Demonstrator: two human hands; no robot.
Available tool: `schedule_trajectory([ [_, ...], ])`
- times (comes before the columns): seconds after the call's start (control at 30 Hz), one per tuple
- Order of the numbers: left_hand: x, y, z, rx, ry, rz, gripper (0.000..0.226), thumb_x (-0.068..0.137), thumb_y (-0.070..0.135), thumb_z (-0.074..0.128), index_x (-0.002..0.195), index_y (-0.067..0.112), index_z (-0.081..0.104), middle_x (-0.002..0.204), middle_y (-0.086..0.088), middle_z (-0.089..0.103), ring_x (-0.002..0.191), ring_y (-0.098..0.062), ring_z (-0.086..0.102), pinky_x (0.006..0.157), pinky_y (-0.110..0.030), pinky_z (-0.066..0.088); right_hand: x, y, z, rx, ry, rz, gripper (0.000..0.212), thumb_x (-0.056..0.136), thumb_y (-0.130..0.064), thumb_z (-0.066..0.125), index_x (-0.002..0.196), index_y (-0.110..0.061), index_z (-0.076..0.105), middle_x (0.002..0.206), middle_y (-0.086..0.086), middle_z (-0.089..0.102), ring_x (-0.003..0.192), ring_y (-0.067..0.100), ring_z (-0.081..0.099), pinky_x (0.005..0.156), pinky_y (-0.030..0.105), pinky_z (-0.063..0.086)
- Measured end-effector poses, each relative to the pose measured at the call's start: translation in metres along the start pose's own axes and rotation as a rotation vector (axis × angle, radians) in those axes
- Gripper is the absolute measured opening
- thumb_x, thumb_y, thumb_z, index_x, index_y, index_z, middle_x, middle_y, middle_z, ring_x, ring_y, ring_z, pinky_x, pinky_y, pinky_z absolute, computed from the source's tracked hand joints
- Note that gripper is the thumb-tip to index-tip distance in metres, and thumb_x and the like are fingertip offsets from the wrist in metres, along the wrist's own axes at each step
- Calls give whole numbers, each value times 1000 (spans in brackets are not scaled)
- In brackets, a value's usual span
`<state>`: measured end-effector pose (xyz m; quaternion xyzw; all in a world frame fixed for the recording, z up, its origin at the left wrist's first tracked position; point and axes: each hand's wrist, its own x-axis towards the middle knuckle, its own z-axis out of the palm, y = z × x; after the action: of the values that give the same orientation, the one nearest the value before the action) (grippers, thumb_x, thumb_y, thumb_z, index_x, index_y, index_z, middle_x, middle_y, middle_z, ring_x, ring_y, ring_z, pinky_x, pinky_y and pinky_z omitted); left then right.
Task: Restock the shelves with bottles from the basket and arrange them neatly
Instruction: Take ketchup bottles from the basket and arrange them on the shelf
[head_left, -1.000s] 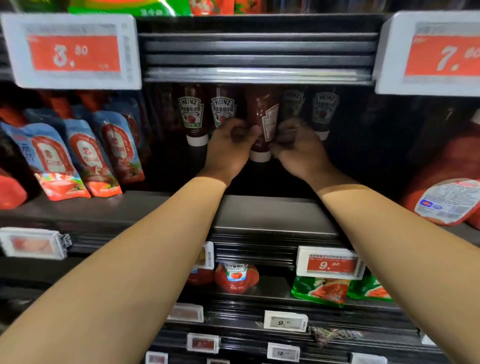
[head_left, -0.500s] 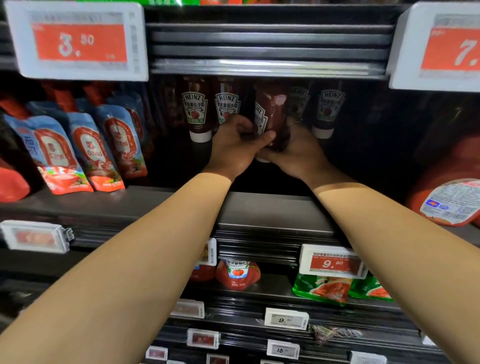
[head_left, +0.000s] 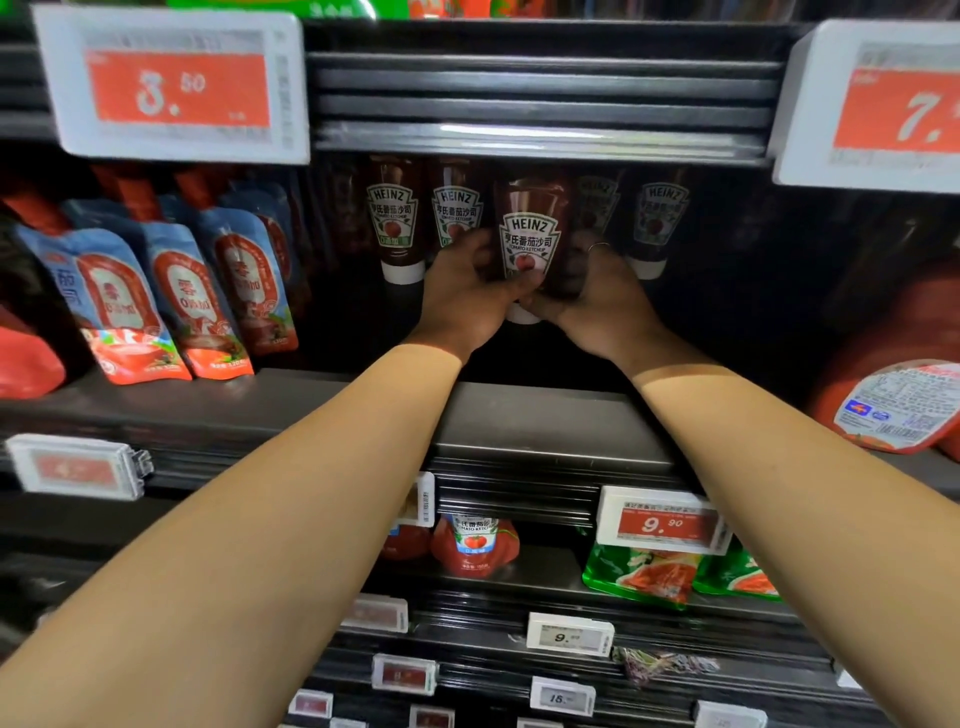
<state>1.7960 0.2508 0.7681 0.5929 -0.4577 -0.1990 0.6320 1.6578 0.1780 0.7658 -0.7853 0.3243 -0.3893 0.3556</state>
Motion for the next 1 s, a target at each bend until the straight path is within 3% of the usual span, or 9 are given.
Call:
schedule_trajectory([
  [0.1,-2,4,-1,9,-17,2,51,78,8,85,124,5,64,114,-5,74,105,-14,71,92,-32,58,-1,-1,2,-45,22,-10,66,72,-22,91,128,-18,57,120,0,73,109,13,69,100,40,55],
  [0.17,-5,6,-6,61,30,10,52,75,11,88,121,7,66,113,-4,74,105,-13,70,93,-27,56,0,-5,4,-79,33,10,63,75,-19,89,130,-16,58,122,2,72,110,15,69,101,41,55],
  [0.3,0,7,-34,361,377,4,52,68,23,89,114,11,69,115,-4,72,111,-20,66,93,-26,52,10,-10,2,-170,32,92,70,79,-17,86,140,-14,52,135,6,65,124,21,62,109,42,48],
  [0.43,11,-2,-60,501,342,-104,104,65,34,91,149,13,35,151,-15,43,142,-34,35,116,-36,32,19,-13,3,-270,50,121,69,82,-25,84,142,-16,50,142,7,60,132,25,56,111,35,42],
  [0.5,14,-6,-62,489,270,-139,124,59,37,95,156,15,20,160,-17,26,148,-35,22,120,-40,25,21,-15,5,-299,91,137,69,82,-26,84,142,-15,51,143,8,60,133,26,54,104,26,38],
  [0.63,26,-11,-61,510,250,-72,147,52,41,99,160,12,4,163,-18,15,151,-32,21,124,-41,25,27,-15,16,-191,173,199,70,74,-29,88,136,-16,57,135,7,65,126,24,60,100,23,45],
  [0.7,32,-16,-63,513,269,-80,144,52,45,98,160,9,10,162,-16,24,150,-30,24,123,-38,26,26,-11,24,-163,247,223,78,67,-30,92,135,-15,56,133,7,66,122,24,62,99,24,48],
  [0.83,42,-25,-68,474,301,-107,97,62,39,95,143,12,50,139,-6,62,129,-21,58,102,-22,45,34,-7,29,-200,288,217,90,62,-32,95,138,-16,52,133,5,66,121,22,63,102,31,51],
  [1.0,42,-22,-64,525,358,-72,101,62,37,95,143,8,44,138,-11,61,128,-28,57,96,-22,42,42,-7,25,-250,268,224,84,64,-38,93,136,-14,56,133,6,66,123,22,62,102,28,50],
])
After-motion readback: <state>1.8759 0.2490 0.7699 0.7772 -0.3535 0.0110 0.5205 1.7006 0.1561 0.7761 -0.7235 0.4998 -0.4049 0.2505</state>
